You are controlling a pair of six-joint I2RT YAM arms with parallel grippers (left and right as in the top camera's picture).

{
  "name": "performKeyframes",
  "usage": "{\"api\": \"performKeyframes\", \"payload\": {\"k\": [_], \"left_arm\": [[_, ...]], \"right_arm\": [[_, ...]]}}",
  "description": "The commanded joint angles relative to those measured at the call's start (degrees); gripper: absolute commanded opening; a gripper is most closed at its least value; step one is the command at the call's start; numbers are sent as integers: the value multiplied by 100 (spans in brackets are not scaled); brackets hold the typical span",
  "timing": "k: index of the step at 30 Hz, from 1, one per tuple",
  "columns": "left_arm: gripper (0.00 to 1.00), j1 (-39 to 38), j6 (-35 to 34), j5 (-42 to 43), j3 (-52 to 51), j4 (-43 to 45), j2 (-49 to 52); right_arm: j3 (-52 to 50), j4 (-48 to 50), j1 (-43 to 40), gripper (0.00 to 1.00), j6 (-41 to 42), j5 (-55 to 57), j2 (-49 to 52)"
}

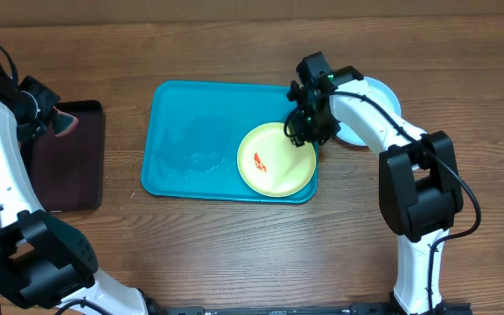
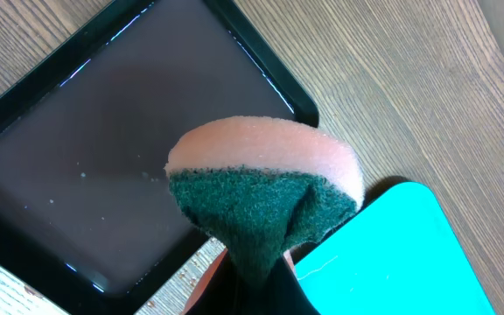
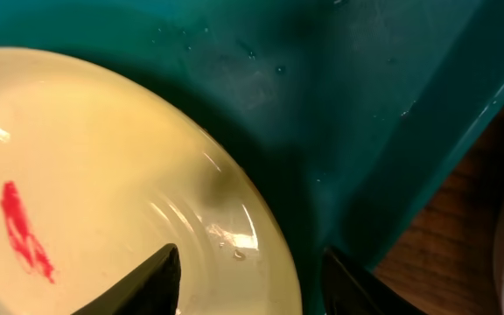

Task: Clean dirty plates on tray and stack at the side
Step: 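Move the right gripper to the yellow plate and grasp its rim, then bring the sponge in the left gripper onto the yellow plate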

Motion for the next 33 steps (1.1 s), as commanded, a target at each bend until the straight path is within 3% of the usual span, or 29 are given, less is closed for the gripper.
{"api": "performKeyframes", "payload": {"k": [1,13,15,18,24,27,29,33], "left_arm": [[4,-13,11,39,-28,42,48],[4,-17,9,74,-28,57,57],[5,-22,11,166,-31,57,59],[4,-55,15,459,-31,59,59],[4,-422,516,1158,-31,155,59],[4,-780,627,1215,-28,205,59],[4,-1071,726,1211,-31,238,59],[4,-1624,920,1193,-31,284,59]], "right_arm": [[-118,35,-2,53,96,232,-83],[-232,-280,155,39,911,76,-83],[-232,-284,192,33,1152,39,-83],[-232,-267,247,17,1515,-26,-83],[-232,-81,417,11,1923,-24,-83],[-232,33,479,10,2177,-17,-83],[-232,59,498,24,2253,4,-83],[-234,-125,503,25,2494,378,-83]]}}
